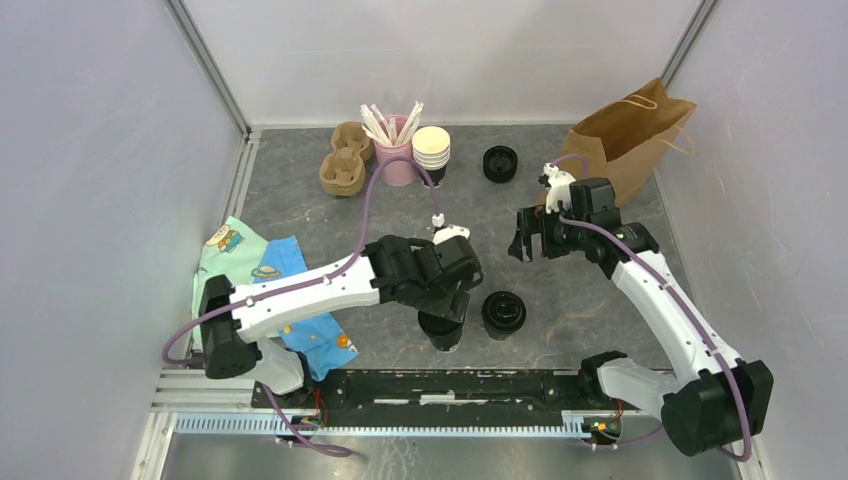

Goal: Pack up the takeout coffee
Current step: Adjust the coffee cup at the center of the board.

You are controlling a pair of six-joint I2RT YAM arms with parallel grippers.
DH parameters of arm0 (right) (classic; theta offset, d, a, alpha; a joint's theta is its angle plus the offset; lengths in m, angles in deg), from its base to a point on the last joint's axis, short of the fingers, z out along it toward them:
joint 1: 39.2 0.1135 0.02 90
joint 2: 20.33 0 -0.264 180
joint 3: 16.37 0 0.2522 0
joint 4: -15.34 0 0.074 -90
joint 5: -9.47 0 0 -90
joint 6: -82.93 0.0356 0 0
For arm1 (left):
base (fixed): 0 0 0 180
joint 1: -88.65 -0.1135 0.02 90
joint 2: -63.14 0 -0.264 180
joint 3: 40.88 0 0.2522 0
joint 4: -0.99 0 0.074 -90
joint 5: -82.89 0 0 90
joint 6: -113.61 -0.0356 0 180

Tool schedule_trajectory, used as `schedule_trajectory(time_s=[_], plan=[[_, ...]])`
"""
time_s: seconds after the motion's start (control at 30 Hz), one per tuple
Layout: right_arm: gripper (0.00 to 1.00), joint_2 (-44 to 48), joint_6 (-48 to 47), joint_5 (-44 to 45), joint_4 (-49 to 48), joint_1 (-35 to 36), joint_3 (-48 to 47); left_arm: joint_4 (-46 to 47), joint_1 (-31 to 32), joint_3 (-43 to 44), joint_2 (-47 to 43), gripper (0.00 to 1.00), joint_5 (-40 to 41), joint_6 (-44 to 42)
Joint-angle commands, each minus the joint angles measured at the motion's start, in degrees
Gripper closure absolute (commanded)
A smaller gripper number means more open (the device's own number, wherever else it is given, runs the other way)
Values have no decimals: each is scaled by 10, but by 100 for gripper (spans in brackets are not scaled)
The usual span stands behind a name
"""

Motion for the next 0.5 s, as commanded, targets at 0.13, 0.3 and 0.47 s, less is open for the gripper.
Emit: schedule_trajectory(time_s=[0.13, 0.3, 0.47], plan=[[2, 35, -25, 32, 19, -3, -13, 2, 22, 39, 58, 45, 87, -12], [2, 44, -26, 29, 26, -4, -10, 18, 25, 30, 74, 35, 84, -19], [2, 51, -32, 27, 35, -3, -25, 37, 25, 14, 70, 19, 74, -22]])
